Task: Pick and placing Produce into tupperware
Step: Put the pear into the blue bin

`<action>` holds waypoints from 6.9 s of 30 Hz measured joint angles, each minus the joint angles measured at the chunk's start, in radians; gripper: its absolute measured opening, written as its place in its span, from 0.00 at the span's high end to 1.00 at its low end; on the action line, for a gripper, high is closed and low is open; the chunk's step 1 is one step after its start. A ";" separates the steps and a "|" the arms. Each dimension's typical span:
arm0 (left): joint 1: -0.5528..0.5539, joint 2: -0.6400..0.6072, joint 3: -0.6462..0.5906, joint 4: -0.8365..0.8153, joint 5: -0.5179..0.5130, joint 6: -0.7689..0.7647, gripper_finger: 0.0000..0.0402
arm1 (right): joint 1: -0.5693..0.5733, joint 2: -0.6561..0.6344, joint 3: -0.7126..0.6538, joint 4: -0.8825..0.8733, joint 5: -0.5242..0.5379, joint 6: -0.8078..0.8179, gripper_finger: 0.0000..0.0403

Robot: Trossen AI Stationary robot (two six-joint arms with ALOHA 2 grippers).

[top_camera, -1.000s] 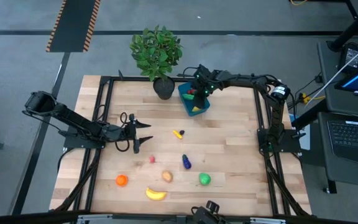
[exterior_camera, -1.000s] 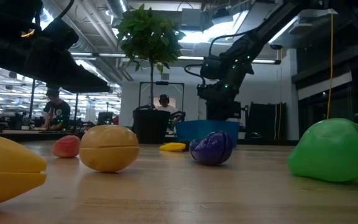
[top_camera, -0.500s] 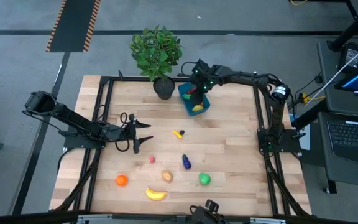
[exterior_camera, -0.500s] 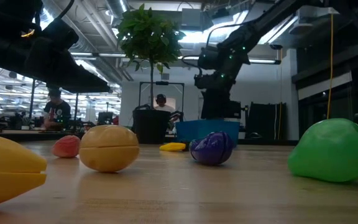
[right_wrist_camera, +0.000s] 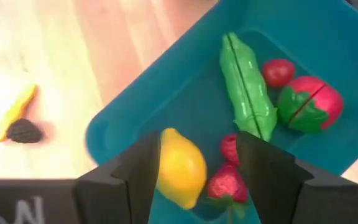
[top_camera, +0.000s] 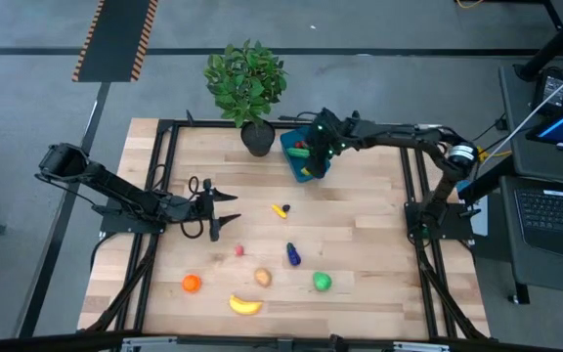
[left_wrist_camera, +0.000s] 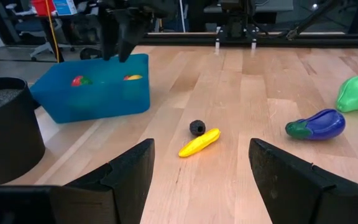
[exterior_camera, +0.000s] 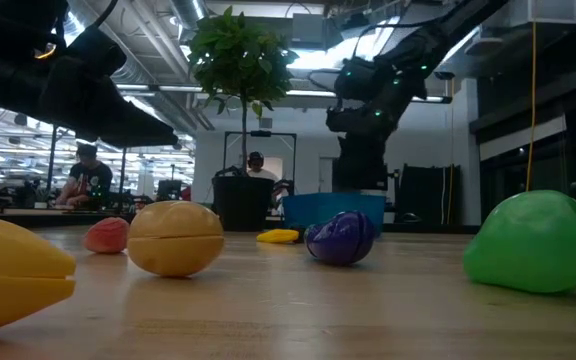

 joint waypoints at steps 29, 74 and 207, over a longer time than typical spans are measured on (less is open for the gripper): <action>0.001 0.000 0.000 0.032 0.007 -0.011 0.37 | 0.241 -0.769 -0.809 0.594 -0.109 0.200 0.47; 0.001 0.000 0.000 0.026 0.007 -0.008 0.37 | 0.273 -0.755 -0.711 0.539 -0.089 0.312 0.21; 0.001 -0.001 0.000 -0.133 0.074 -0.090 0.37 | 1.036 0.261 0.174 -0.321 0.147 1.320 0.48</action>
